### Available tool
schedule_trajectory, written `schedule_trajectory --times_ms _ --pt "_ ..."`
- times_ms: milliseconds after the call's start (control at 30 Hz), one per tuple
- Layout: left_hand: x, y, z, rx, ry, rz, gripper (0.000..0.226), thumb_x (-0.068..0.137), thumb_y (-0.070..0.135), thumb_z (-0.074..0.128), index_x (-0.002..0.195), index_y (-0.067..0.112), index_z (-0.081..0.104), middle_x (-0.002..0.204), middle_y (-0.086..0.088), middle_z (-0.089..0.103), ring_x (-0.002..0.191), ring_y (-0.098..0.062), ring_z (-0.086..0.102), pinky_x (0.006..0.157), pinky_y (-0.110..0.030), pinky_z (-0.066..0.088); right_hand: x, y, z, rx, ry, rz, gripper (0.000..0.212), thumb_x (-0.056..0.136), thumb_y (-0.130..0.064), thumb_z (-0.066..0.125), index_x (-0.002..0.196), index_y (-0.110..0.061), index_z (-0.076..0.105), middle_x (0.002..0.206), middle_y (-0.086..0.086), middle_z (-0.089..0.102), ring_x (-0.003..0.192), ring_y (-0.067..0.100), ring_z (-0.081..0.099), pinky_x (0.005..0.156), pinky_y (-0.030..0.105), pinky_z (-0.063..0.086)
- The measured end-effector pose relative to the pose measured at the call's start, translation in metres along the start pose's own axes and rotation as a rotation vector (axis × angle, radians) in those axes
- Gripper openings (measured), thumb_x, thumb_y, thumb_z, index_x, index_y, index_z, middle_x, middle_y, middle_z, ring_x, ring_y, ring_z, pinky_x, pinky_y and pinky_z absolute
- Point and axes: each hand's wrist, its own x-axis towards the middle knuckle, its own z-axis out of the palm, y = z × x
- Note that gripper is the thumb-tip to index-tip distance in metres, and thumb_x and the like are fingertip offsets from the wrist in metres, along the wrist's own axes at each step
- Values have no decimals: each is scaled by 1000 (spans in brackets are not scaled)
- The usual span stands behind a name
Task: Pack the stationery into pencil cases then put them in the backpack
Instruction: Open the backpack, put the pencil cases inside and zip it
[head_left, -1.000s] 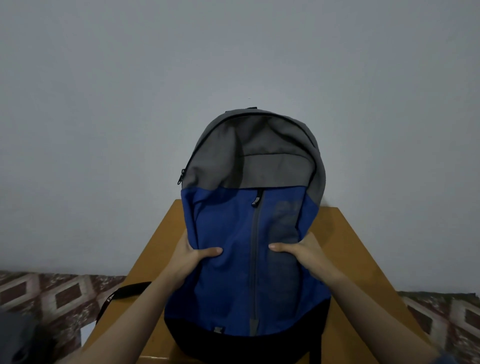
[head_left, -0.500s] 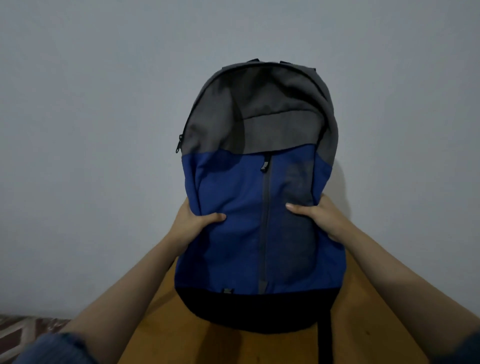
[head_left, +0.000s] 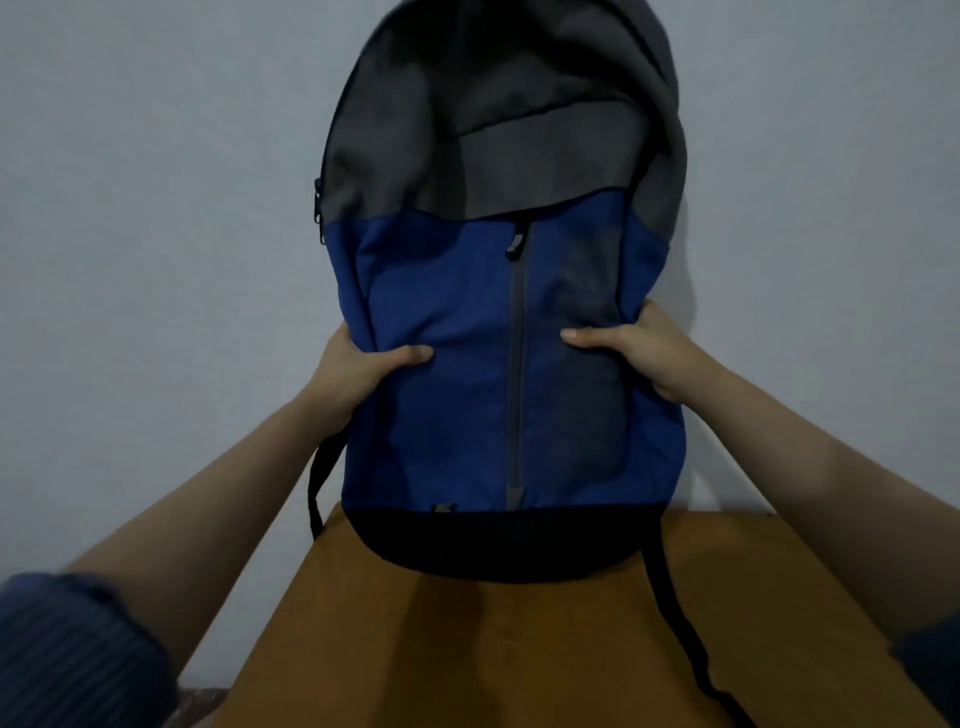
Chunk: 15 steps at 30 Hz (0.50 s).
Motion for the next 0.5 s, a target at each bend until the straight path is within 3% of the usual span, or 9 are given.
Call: schedule_trajectory --times_ms 267,400,433,500 --pt "-8 -66 7 -1 -65 -147 46 72 20 77 113 20 56 106 8 65 93 -9 65 66 -17 53 -10 78 3 37 -22 127 45 76 -9 73 119 -12 59 115 2 66 105 17 63 93 34 50" --pt "-8 -79 9 17 -22 -220 37 83 31 65 115 21 49 100 13 59 86 -1 58 63 -13 47 -12 86 5 64 -19 123 41 79 -10 71 118 -12 58 110 -2 66 98 9 64 78 17 55" --pt "-8 -81 8 32 -20 -231 41 83 36 65 118 20 49 104 10 60 88 -3 58 66 -15 48 -11 86 5 63 -19 121 42 80 -12 70 120 -11 57 109 -3 66 96 7 64 76 14 54" --pt "-8 -86 5 74 0 -261 70 74 54 68 126 14 45 118 1 58 98 -12 59 78 -25 52 -12 87 2 40 5 119 49 80 -19 71 125 -10 54 114 -2 65 99 8 63 81 17 54"
